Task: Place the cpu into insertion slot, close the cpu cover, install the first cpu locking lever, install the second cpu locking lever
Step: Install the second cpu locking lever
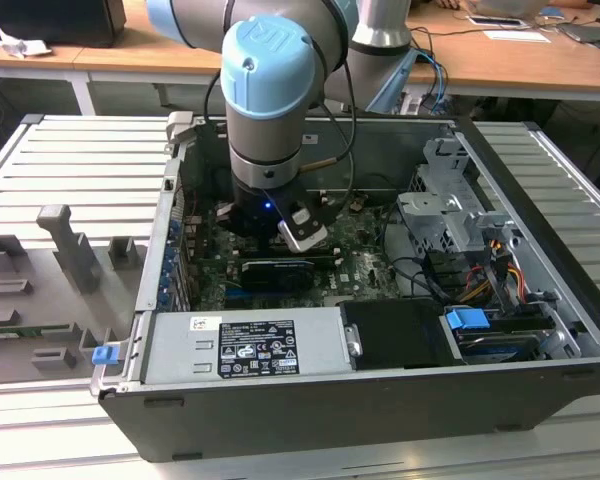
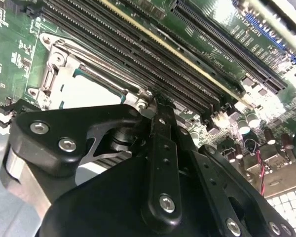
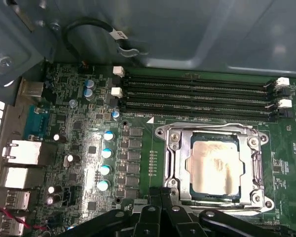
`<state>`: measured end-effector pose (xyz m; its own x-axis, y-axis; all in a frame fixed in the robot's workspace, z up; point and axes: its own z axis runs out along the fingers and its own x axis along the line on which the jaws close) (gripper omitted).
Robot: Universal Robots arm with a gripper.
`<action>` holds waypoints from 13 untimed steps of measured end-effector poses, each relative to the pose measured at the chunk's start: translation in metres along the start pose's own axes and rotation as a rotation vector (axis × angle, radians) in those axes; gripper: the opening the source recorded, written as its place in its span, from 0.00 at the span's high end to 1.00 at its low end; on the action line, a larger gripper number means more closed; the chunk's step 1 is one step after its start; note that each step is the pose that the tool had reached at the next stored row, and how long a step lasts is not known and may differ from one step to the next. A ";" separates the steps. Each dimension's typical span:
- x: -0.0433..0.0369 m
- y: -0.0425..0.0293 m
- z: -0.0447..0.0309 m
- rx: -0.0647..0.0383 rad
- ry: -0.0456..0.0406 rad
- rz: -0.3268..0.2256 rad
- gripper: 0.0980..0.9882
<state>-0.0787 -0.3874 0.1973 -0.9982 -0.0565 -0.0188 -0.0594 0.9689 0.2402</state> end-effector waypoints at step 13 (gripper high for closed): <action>0.0000 0.0038 -0.0154 -0.001 0.0000 0.000 0.99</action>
<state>-0.0789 -0.3875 0.2131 -0.9982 -0.0565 -0.0188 -0.0594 0.9688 0.2408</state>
